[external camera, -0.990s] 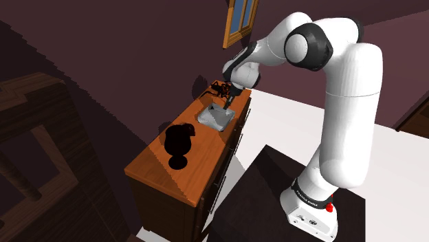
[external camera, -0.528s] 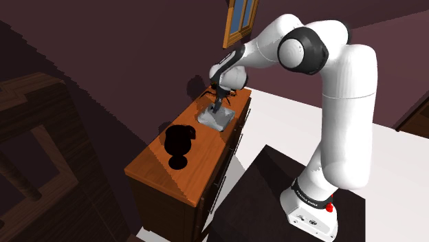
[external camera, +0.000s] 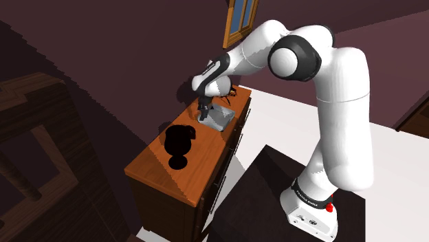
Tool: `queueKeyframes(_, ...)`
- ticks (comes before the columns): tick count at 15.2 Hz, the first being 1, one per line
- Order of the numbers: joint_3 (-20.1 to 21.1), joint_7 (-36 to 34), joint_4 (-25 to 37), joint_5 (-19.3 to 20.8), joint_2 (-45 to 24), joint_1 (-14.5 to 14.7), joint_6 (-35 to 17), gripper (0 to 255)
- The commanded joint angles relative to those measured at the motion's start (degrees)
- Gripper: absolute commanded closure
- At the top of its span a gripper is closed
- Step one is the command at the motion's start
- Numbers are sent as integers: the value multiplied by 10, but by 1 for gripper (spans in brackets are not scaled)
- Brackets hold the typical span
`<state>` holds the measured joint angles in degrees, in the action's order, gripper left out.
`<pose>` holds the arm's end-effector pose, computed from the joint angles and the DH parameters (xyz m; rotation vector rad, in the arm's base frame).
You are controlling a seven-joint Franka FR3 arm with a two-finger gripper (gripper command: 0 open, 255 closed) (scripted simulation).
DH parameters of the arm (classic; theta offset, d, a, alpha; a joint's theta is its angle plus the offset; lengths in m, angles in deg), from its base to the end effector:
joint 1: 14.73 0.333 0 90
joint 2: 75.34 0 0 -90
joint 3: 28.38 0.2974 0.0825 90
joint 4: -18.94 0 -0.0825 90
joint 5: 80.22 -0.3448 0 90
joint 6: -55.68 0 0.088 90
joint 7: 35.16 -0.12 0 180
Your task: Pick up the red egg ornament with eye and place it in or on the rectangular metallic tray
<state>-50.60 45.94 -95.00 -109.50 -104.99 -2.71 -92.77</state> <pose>0.5818 -0.1025 0.2312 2.8051 1.3164 0.2849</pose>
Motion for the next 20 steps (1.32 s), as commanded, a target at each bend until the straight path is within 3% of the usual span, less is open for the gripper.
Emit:
queueKeyframes(1,4,2,2,21,-2,22,0,0)
queueKeyframes(5,17,15,2,54,-14,60,-10,0)
queueKeyframes(13,42,33,25,29,-68,42,-41,0)
queueKeyframes(20,38,36,25,24,-69,46,-40,0)
